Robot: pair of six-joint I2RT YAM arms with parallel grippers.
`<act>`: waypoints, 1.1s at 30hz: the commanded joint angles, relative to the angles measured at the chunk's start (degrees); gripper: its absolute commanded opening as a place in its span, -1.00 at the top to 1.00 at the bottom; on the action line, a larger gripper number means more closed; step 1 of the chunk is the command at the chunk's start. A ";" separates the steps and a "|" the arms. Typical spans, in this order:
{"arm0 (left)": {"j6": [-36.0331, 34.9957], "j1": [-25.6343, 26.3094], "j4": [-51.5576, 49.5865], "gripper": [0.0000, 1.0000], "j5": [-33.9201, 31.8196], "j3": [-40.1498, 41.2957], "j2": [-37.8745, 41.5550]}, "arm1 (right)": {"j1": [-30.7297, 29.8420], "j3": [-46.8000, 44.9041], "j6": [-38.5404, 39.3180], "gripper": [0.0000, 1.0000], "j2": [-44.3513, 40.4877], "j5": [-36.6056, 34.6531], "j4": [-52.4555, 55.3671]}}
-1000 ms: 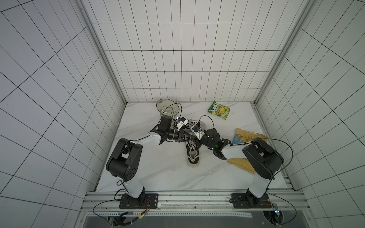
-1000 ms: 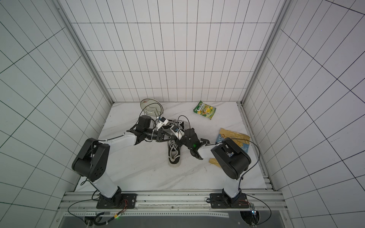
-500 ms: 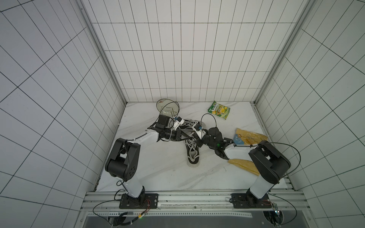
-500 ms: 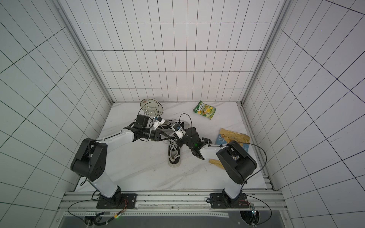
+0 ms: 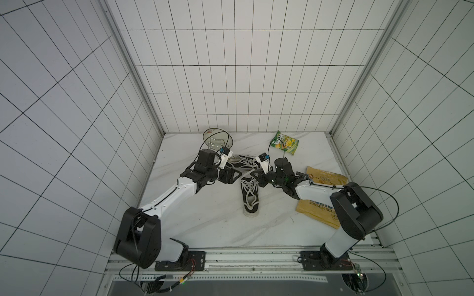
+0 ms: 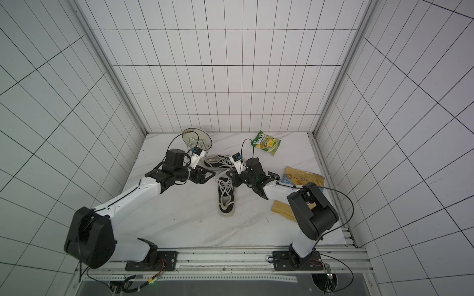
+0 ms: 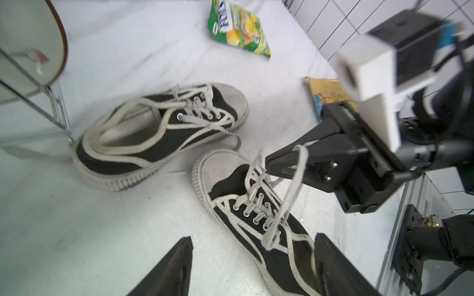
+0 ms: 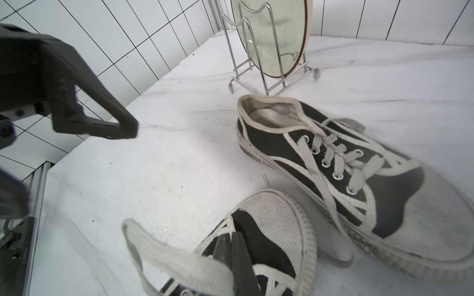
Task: Tie the shoes
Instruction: Cross the shoelace with the shoelace, then tie the shoelace on the shoe.
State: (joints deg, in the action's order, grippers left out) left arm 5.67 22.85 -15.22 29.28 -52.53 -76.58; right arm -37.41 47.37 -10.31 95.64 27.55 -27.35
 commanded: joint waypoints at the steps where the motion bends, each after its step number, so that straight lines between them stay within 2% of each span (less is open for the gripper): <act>1: -4.30 4.11 6.29 -0.12 -0.63 2.69 2.18 | 1.26 2.16 -4.55 0.98 0.93 3.71 2.46; 5: -6.93 10.19 6.58 0.25 -2.09 1.47 -1.56 | 1.92 2.54 -5.86 0.98 1.70 4.39 2.76; 9: -7.90 12.12 6.28 0.45 -5.52 -1.20 -8.85 | 2.50 2.11 -6.64 0.98 1.97 4.96 2.41; 14: -10.90 12.18 9.43 0.52 -9.49 -2.49 -13.97 | 3.02 1.58 -7.26 0.98 2.15 6.10 2.01; 25: -13.93 12.13 13.22 0.58 -9.55 -4.01 -21.77 | 4.05 0.92 -10.42 0.98 3.38 7.54 -1.05; 33: -13.86 12.29 15.28 0.43 -9.55 -5.32 -25.68 | 4.59 0.41 -12.01 0.98 4.11 8.22 -2.44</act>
State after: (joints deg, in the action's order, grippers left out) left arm -7.62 35.05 -2.48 19.90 -56.18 -101.01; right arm -33.45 48.40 -21.32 98.80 34.81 -27.66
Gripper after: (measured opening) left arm 0.279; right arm 0.049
